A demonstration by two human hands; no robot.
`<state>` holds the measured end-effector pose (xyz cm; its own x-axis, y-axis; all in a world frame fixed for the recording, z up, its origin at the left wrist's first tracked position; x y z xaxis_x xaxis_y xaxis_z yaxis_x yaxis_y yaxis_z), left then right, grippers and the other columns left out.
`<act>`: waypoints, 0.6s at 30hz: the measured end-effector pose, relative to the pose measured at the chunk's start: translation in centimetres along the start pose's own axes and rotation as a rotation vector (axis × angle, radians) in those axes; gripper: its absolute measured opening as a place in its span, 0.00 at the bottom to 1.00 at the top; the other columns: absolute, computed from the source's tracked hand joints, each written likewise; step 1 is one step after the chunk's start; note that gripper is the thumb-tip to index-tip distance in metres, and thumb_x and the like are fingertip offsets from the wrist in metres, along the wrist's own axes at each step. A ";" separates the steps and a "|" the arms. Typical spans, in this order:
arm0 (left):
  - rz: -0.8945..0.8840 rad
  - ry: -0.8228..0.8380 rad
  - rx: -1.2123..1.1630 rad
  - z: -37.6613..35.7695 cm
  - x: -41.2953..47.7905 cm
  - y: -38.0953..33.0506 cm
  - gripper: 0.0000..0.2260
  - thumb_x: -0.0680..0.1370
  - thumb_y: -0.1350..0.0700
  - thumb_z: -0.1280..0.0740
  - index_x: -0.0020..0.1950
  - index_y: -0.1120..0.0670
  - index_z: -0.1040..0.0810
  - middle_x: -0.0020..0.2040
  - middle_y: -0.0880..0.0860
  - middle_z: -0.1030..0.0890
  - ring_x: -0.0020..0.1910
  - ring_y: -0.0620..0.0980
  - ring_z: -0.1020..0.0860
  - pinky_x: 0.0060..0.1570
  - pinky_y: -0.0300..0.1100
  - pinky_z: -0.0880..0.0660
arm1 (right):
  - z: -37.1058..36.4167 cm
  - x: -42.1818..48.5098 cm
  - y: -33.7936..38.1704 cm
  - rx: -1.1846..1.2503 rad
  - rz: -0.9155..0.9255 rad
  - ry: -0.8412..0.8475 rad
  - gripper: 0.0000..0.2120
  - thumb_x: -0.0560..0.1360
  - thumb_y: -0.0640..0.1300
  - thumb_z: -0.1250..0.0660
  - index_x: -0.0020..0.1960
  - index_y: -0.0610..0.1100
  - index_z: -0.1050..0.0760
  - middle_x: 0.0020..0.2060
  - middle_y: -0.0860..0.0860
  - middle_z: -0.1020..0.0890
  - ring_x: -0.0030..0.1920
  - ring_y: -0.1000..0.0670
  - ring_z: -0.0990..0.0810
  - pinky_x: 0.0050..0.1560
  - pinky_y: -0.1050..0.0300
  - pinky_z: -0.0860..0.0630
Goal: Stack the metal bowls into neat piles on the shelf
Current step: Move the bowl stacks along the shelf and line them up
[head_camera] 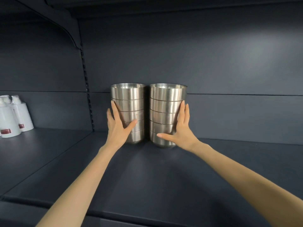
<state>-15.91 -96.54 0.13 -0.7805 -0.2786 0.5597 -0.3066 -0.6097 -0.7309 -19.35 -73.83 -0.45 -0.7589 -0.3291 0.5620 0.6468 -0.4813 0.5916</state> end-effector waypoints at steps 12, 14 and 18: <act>-0.028 0.064 -0.022 0.5 0.2 0.8 0.51 0.74 0.49 0.27 0.76 0.44 0.68 0.79 0.55 0.54 0.76 0.54 0.44 0.71 0.50 0.43 | -0.8 0.4 -0.1 -0.034 0.019 -0.082 0.62 0.67 0.50 0.22 0.69 0.54 0.76 0.75 0.52 0.70 0.76 0.55 0.69 0.71 0.61 0.57; -0.025 0.065 -0.023 0.7 0.2 0.7 0.51 0.73 0.49 0.27 0.77 0.43 0.67 0.78 0.55 0.52 0.75 0.55 0.42 0.70 0.50 0.41 | -0.7 0.3 0.0 -0.026 0.026 -0.067 0.62 0.67 0.50 0.22 0.68 0.55 0.76 0.74 0.55 0.70 0.76 0.55 0.69 0.72 0.60 0.57; -0.019 0.097 -0.032 1.2 0.0 0.6 0.50 0.74 0.50 0.27 0.76 0.43 0.67 0.78 0.54 0.52 0.75 0.55 0.42 0.69 0.49 0.41 | -0.7 0.3 0.2 -0.014 0.015 -0.066 0.62 0.67 0.49 0.22 0.68 0.55 0.76 0.75 0.57 0.69 0.76 0.54 0.68 0.73 0.59 0.56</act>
<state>-15.42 -97.77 0.17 -0.8230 -0.1934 0.5341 -0.3377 -0.5895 -0.7338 -19.47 -74.54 -0.57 -0.7423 -0.2821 0.6078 0.6565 -0.4881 0.5751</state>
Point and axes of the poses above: each hand's wrist, its own x-axis towards the middle knuckle, its own z-axis out of the back of the hand, y = z × x, the point moved 1 cm from there along x, towards the middle knuckle
